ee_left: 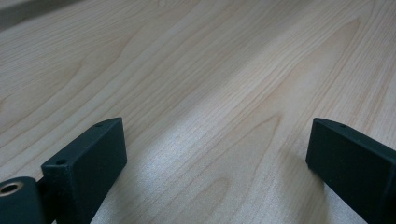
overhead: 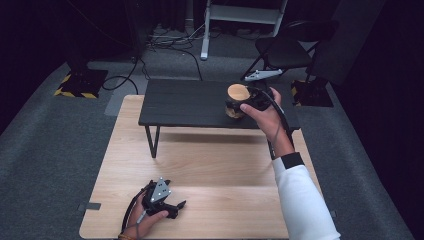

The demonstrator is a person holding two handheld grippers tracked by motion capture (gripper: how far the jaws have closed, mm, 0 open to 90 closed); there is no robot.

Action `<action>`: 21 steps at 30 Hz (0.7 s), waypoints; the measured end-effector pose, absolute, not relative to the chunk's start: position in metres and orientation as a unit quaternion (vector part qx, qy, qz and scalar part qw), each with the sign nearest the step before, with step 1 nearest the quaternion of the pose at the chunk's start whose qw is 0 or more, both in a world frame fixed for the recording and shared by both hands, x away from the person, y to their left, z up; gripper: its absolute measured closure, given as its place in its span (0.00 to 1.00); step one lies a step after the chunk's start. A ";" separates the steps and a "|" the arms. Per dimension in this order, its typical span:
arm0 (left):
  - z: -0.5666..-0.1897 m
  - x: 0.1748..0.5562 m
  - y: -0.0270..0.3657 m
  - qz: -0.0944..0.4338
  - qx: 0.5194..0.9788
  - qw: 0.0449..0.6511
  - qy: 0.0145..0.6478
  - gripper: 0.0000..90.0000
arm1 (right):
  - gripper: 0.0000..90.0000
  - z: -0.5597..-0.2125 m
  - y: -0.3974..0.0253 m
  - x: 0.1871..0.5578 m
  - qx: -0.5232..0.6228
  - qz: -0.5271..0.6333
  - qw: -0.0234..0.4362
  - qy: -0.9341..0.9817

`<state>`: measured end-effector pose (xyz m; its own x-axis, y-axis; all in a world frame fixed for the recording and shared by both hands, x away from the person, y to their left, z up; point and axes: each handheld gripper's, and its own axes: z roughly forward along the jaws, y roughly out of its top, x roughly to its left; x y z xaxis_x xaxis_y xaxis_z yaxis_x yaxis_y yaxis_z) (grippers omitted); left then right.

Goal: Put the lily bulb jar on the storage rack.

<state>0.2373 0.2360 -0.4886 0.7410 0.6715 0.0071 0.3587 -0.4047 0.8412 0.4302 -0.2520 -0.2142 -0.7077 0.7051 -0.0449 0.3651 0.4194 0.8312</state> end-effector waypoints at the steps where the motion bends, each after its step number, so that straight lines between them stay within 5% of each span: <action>1: -0.489 0.237 0.236 0.175 0.820 0.446 0.314 0.06 | 0.06 -0.214 -0.252 0.430 0.327 0.428 0.198 0.819; 21: -0.489 0.237 0.236 0.175 0.820 0.446 0.315 0.06 | 0.05 -0.232 -0.323 0.341 0.283 0.464 0.259 0.798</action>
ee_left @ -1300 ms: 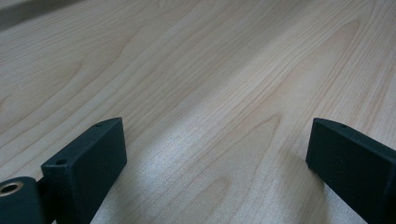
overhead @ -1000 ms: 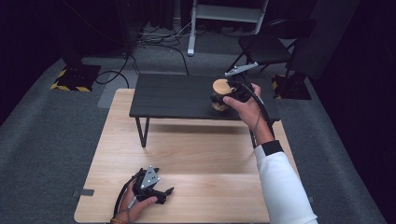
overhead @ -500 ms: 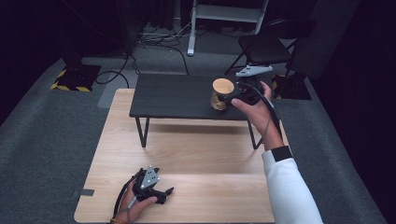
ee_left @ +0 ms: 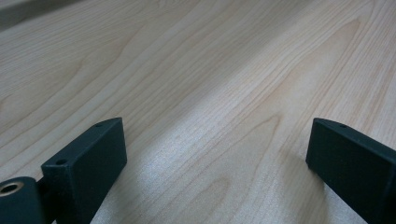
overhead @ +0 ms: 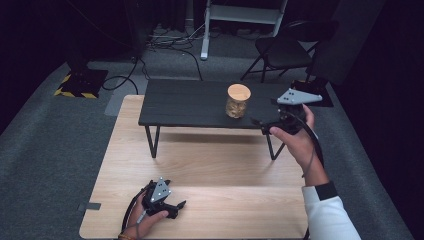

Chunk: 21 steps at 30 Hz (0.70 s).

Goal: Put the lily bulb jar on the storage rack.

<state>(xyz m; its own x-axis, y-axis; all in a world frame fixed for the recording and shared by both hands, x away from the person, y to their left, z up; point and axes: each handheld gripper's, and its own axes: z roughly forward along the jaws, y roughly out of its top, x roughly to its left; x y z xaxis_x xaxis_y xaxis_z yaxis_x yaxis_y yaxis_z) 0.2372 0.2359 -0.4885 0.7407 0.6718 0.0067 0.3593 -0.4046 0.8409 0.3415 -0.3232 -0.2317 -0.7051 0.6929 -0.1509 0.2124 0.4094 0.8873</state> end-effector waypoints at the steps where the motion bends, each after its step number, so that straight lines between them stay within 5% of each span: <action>1: -0.488 0.237 0.236 0.175 0.820 0.446 0.314 0.06 | 0.05 -0.232 -0.323 0.341 0.283 0.464 0.259 0.798; 21: -0.489 0.237 0.236 0.175 0.819 0.446 0.315 0.06 | 0.05 -0.333 -0.382 0.260 0.288 0.463 0.283 0.789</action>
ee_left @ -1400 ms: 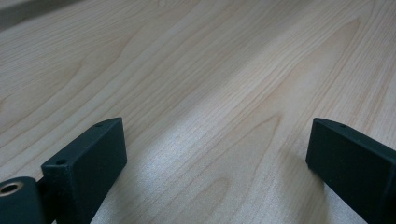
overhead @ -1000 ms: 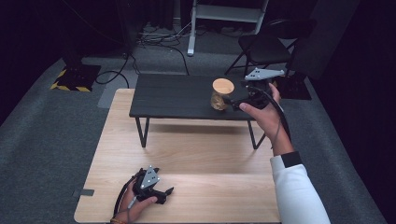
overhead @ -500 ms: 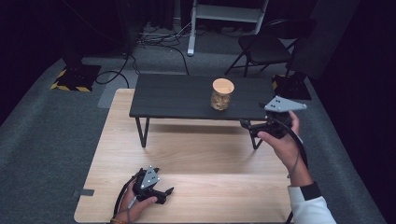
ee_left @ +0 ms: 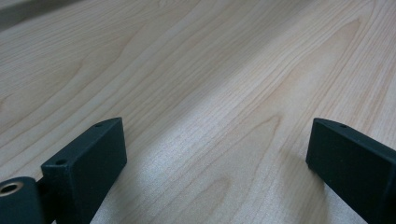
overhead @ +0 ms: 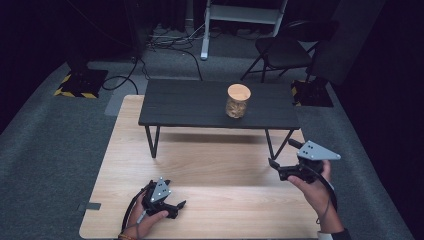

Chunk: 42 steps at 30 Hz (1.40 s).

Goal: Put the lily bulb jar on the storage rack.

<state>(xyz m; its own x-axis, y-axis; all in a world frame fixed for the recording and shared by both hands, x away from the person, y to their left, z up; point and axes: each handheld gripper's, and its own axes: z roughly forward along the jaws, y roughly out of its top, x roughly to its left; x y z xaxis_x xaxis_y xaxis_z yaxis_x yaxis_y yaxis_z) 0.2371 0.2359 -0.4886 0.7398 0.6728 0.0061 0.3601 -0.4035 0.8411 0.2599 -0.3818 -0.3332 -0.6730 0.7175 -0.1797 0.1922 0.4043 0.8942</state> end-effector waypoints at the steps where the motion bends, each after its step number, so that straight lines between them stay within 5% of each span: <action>1: -0.489 0.237 0.236 0.175 0.819 0.446 0.315 0.06 | 0.05 -0.339 -0.383 0.258 0.291 0.462 0.281 0.790; 26: -0.488 0.237 0.236 0.176 0.819 0.445 0.316 0.06 | 0.05 -0.450 -0.386 0.231 0.318 0.406 0.217 0.829; 42: -0.488 0.237 0.236 0.176 0.819 0.445 0.316 0.06 | 0.03 -0.480 -0.397 0.226 0.344 0.427 0.188 0.815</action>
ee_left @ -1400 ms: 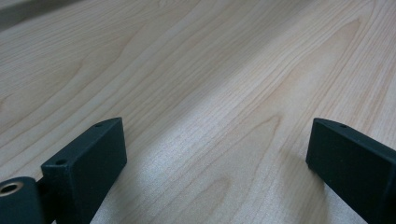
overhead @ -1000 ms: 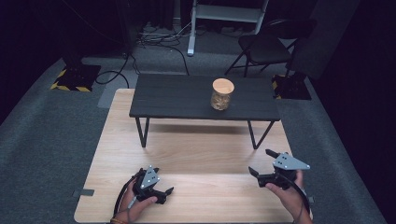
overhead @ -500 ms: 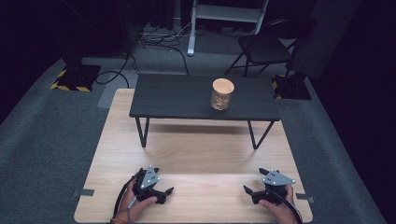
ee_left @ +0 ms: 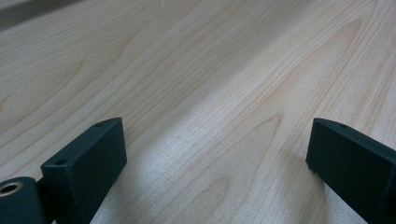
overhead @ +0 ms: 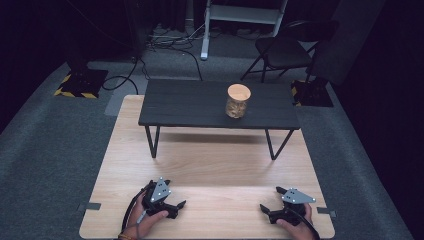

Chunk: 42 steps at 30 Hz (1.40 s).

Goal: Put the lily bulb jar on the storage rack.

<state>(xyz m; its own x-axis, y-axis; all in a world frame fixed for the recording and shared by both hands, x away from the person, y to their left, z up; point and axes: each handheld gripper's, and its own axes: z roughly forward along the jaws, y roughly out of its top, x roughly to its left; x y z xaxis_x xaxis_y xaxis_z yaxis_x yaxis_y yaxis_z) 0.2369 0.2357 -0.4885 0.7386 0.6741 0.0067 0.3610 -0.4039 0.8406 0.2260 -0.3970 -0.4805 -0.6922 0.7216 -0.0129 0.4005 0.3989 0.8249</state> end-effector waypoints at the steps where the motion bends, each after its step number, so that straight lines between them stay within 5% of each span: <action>1: -0.489 0.237 0.236 0.176 0.819 0.445 0.316 0.06 | 0.03 -0.480 -0.397 0.226 0.344 0.427 0.188 0.815; 42: -0.488 0.237 0.236 0.176 0.819 0.445 0.316 0.05 | 0.01 -0.480 -0.397 0.227 0.344 0.426 0.187 0.816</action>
<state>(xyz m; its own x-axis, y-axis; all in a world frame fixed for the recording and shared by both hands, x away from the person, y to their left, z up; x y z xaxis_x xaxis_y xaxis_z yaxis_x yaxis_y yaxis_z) 0.2368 0.2356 -0.4885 0.7387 0.6740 0.0079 0.3603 -0.4047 0.8404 0.2271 -0.3971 -0.4803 -0.6937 0.7201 -0.0121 0.4019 0.4011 0.8231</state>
